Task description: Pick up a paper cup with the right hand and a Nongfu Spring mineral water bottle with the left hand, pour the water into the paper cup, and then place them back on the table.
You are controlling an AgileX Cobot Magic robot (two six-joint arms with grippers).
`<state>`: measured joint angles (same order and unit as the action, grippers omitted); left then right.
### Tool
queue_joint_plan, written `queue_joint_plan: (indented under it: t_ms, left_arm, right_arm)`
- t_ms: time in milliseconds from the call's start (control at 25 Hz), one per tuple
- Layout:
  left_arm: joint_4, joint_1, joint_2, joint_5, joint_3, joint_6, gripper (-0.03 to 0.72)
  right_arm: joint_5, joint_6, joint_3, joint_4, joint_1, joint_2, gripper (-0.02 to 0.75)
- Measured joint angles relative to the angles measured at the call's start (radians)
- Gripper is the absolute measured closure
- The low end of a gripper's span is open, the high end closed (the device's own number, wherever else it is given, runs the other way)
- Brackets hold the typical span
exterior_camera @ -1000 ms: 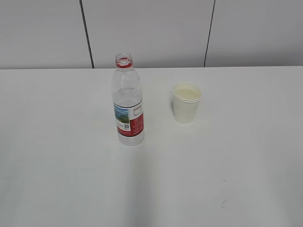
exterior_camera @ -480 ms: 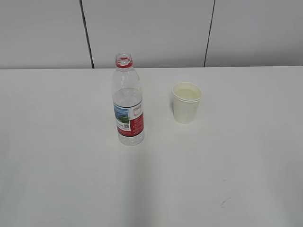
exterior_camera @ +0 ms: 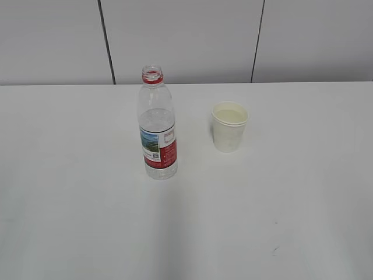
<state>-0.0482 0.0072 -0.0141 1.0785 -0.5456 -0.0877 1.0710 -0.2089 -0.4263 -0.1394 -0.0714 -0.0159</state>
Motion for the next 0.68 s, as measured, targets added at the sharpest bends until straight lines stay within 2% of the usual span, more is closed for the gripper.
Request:
queue_joint_plan:
  t_ms: [680]
  left_arm:
    - [0.000,0.000,0.000,0.000,0.000,0.000,0.208]
  right_arm:
    - [0.000,0.000,0.000,0.000,0.000,0.000,0.156]
